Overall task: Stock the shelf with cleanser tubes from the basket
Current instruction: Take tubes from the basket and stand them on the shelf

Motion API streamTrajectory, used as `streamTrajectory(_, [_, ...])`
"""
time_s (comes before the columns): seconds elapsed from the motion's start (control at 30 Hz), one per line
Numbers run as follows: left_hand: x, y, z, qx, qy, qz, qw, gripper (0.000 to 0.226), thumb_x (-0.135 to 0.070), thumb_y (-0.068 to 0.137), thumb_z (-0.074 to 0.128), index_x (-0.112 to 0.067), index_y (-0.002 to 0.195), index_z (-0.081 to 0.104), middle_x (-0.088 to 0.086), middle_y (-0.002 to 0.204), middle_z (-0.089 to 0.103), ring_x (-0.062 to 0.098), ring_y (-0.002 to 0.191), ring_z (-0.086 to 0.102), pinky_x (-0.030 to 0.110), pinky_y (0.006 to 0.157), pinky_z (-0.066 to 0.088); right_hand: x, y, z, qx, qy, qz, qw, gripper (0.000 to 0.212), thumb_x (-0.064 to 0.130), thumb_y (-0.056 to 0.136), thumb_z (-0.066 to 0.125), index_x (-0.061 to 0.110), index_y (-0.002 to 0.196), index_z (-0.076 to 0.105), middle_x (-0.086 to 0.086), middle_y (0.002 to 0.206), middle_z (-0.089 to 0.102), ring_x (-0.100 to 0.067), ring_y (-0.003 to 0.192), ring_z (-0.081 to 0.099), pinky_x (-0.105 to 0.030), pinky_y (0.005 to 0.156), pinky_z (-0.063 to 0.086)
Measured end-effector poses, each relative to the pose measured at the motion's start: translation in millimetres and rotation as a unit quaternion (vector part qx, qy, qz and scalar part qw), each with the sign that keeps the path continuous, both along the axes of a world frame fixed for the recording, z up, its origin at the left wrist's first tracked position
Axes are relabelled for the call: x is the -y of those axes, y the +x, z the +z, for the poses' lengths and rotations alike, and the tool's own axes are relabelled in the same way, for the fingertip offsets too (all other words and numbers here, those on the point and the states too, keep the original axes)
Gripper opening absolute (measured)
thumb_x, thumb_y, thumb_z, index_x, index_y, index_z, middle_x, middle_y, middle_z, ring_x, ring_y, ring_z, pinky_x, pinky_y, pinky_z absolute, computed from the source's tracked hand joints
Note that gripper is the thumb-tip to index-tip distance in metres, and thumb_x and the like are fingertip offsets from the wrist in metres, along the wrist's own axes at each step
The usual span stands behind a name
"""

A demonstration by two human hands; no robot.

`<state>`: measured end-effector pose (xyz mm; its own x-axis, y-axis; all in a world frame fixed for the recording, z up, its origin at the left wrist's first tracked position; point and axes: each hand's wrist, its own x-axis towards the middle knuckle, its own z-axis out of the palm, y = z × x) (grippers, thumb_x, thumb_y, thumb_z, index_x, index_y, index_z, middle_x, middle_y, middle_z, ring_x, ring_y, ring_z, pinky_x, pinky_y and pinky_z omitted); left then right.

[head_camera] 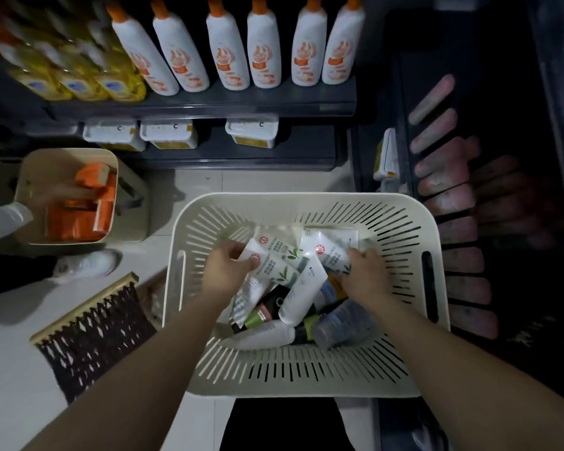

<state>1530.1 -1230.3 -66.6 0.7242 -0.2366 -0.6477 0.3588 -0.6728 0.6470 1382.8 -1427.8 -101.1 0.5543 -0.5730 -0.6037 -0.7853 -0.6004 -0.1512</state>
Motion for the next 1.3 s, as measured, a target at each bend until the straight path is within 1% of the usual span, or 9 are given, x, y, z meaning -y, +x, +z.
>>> streamTrajectory(0.17, [4.9, -13.8, -18.9, -0.143, -0.109, 0.167, 0.969, 0.016, 0.006, 0.081, 0.069, -0.006, 0.09, 0.064, 0.016, 0.089, 0.069, 0.032, 0.083, 0.065, 0.04, 0.076, 0.055, 0.1, 10.0, -6.4, 0.036, 0.024, -0.049, 0.998, 0.039, 0.019, 0.082, 0.068, 0.012, 0.117, 0.053, -0.008, 0.108, 0.06, -0.026, 0.098, 0.059, -0.04, 0.077, 0.054])
streamTrajectory(0.33, [12.3, -17.3, -23.0, -0.214, -0.144, 0.185, 0.948, 0.012, 0.001, 0.089, 0.061, -0.01, 0.085, 0.063, 0.003, 0.074, 0.07, 0.018, 0.072, 0.061, 0.028, 0.07, 0.048, -0.3, 5.0, -10.7, 0.012, 0.022, 0.005, 1.0, 0.038, 0.036, 0.083, 0.066, 0.016, 0.115, 0.058, -0.01, 0.107, 0.061, -0.029, 0.096, 0.058, -0.041, 0.081, 0.052])
streamTrajectory(0.5, [23.0, -12.0, -11.2, -0.19, -0.178, 0.139, 0.955, 0.014, -0.002, 0.092, 0.058, -0.011, 0.099, 0.066, -0.002, 0.079, 0.073, 0.011, 0.07, 0.069, 0.023, 0.064, 0.056, -5.5, -0.4, -0.6, 0.115, 0.096, -0.142, 0.978, 0.016, 0.026, 0.084, 0.067, 0.015, 0.095, 0.062, -0.008, 0.1, 0.064, -0.026, 0.089, 0.062, -0.043, 0.076, 0.056])
streamTrajectory(0.6, [29.6, -9.1, 6.1, -0.156, -0.184, 0.093, 0.966, 0.016, -0.001, 0.092, 0.057, -0.008, 0.104, 0.065, 0.0, 0.087, 0.071, 0.007, 0.07, 0.07, 0.019, 0.058, 0.055, -9.5, -1.8, 18.8, 0.173, 0.14, -0.223, 0.949, 0.018, 0.021, 0.087, 0.067, 0.015, 0.103, 0.062, -0.003, 0.104, 0.068, -0.022, 0.093, 0.063, -0.042, 0.082, 0.055])
streamTrajectory(0.73, [35.4, -7.9, 27.0, -0.113, -0.191, 0.049, 0.974, 0.017, -0.003, 0.092, 0.058, -0.007, 0.106, 0.067, 0.009, 0.097, 0.07, 0.025, 0.09, 0.066, 0.037, 0.082, 0.056, -17.9, -2.5, 45.5, 0.234, 0.164, -0.285, 0.915, 0.018, 0.021, 0.088, 0.067, 0.017, 0.104, 0.061, 0.0, 0.103, 0.067, -0.017, 0.092, 0.063, -0.036, 0.08, 0.054])
streamTrajectory(0.9, [39.9, -20.9, 63.4, -0.091, -0.213, 0.021, 0.973, 0.006, -0.011, 0.089, 0.065, -0.012, 0.084, 0.066, 0.002, 0.073, 0.069, 0.018, 0.065, 0.062, 0.042, 0.075, 0.05, -28.6, -13.1, 83.4, 0.338, 0.196, -0.351, 0.851, 0.023, 0.015, 0.085, 0.07, 0.015, 0.106, 0.06, 0.0, 0.102, 0.069, -0.014, 0.089, 0.066, -0.033, 0.075, 0.055])
streamTrajectory(1.0, [39.4, -37.3, 89.4, -0.086, -0.233, 0.022, 0.968, 0.008, -0.014, 0.088, 0.066, -0.009, 0.082, 0.064, 0.007, 0.076, 0.067, 0.018, 0.066, 0.061, 0.036, 0.069, 0.05, -37.2, -27.5, 110.9, 0.39, 0.213, -0.384, 0.81, 0.021, 0.01, 0.084, 0.071, 0.015, 0.103, 0.062, 0.001, 0.098, 0.069, -0.006, 0.082, 0.064, -0.02, 0.066, 0.049])
streamTrajectory(1.13, [33.4, -66.0, 128.8, -0.072, -0.256, -0.008, 0.964, 0.016, -0.016, 0.091, 0.064, -0.001, 0.097, 0.067, 0.011, 0.084, 0.068, 0.02, 0.072, 0.063, 0.028, 0.062, 0.055, -51.2, -55.7, 145.5, 0.44, 0.194, -0.411, 0.775, 0.015, 0.014, 0.083, 0.073, 0.024, 0.092, 0.067, 0.0, 0.097, 0.073, -0.016, 0.09, 0.069, -0.04, 0.083, 0.056])
streamTrajectory(1.3, [18.1, -100.9, 172.0, -0.078, -0.265, -0.059, 0.959, 0.013, -0.019, 0.09, 0.065, -0.009, 0.094, 0.07, 0.007, 0.087, 0.073, 0.019, 0.072, 0.067, 0.029, 0.061, 0.054, -74.4, -97.4, 192.8, 0.489, 0.165, -0.437, 0.736, 0.018, 0.01, 0.085, 0.071, 0.026, 0.084, 0.064, 0.003, 0.091, 0.071, -0.017, 0.087, 0.068, -0.04, 0.084, 0.056])
